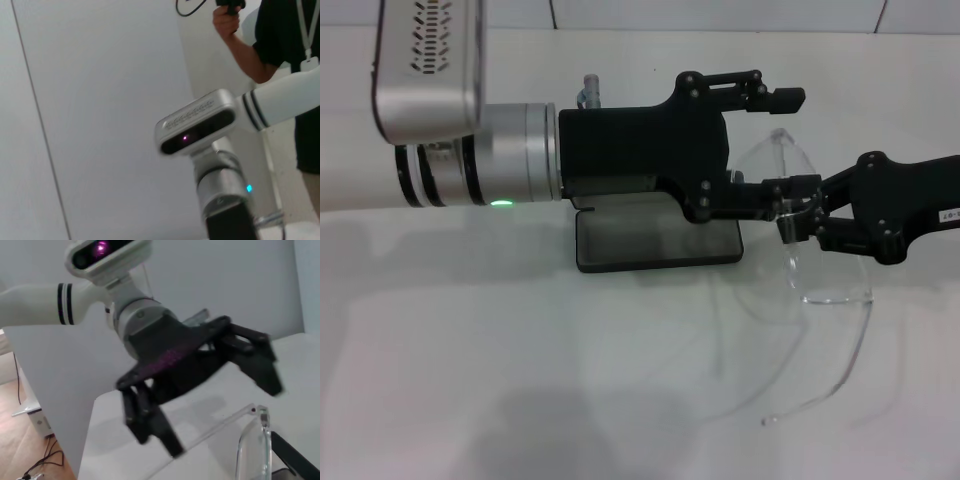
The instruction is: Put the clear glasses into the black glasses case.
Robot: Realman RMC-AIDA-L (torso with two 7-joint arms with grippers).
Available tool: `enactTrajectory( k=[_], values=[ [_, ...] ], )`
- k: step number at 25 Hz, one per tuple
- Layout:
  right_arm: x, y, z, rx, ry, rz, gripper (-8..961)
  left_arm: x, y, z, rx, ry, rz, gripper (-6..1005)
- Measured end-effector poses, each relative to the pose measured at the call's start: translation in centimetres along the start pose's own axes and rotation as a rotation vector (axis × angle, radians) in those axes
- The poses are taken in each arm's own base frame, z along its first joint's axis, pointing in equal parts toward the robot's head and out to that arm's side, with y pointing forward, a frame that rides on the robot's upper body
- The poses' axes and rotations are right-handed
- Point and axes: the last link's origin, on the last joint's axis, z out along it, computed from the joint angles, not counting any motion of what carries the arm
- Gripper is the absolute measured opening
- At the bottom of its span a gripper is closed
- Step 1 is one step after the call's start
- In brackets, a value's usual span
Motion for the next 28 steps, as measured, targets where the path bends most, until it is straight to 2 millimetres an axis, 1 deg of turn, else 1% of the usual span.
enactTrajectory(
  k=[5, 7, 11, 17, 28],
  values=[
    [-0.5, -0.4, -0.7, -0.032, -0.021, 0.032, 132, 1.3, 0.3, -0.2, -0.027, 0.089, 0.010, 705],
    [-0.6, -0.3, -1.0, -0.050, -0.030, 0.043, 133, 1.5, 0.4, -0.3, -0.030, 0.110, 0.021, 705],
    [-0.7, 0.0, -1.1, -0.075, -0.041, 0.048, 133, 1.1, 0.6, -0.4, -0.021, 0.118, 0.013, 705],
    [-0.8, 0.9, -0.6, -0.134, -0.049, 0.049, 134, 0.8, 0.7, -0.2, -0.021, 0.120, 0.005, 705],
    [-0.8, 1.7, 0.2, -0.191, -0.055, 0.053, 136, 0.3, 0.8, -0.4, -0.002, 0.119, 0.006, 705]
  ],
)
